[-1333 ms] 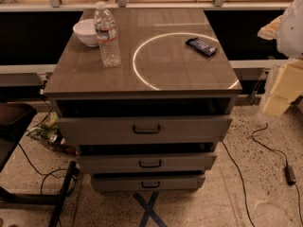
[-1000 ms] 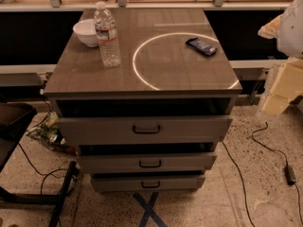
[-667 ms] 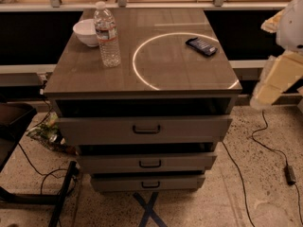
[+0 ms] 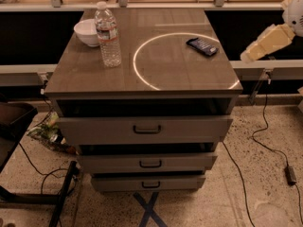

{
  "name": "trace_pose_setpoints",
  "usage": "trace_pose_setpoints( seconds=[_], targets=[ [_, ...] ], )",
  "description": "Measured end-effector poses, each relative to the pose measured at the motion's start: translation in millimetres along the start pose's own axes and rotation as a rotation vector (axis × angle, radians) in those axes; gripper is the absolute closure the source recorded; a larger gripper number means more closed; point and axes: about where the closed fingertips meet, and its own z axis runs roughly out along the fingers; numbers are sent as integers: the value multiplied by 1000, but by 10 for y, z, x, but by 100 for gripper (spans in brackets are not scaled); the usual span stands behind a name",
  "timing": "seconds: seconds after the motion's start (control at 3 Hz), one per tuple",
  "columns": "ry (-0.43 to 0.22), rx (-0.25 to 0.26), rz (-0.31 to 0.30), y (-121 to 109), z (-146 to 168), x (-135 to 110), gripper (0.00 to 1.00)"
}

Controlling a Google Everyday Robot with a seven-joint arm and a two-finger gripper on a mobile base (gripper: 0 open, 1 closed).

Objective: Move rxbar blueberry near water bottle

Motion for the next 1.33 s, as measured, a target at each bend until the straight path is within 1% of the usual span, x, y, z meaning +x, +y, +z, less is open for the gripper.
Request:
trace_pose_setpoints(
  seconds=[0.33, 0.67, 1.0, 1.33],
  targets=[
    [-199, 58, 106, -479, 309, -102, 0],
    [-378, 38, 212, -686, 817, -124, 0],
    [-378, 38, 212, -686, 817, -125, 0],
    [-399, 21, 222, -714, 1039, -113, 0]
  ],
)
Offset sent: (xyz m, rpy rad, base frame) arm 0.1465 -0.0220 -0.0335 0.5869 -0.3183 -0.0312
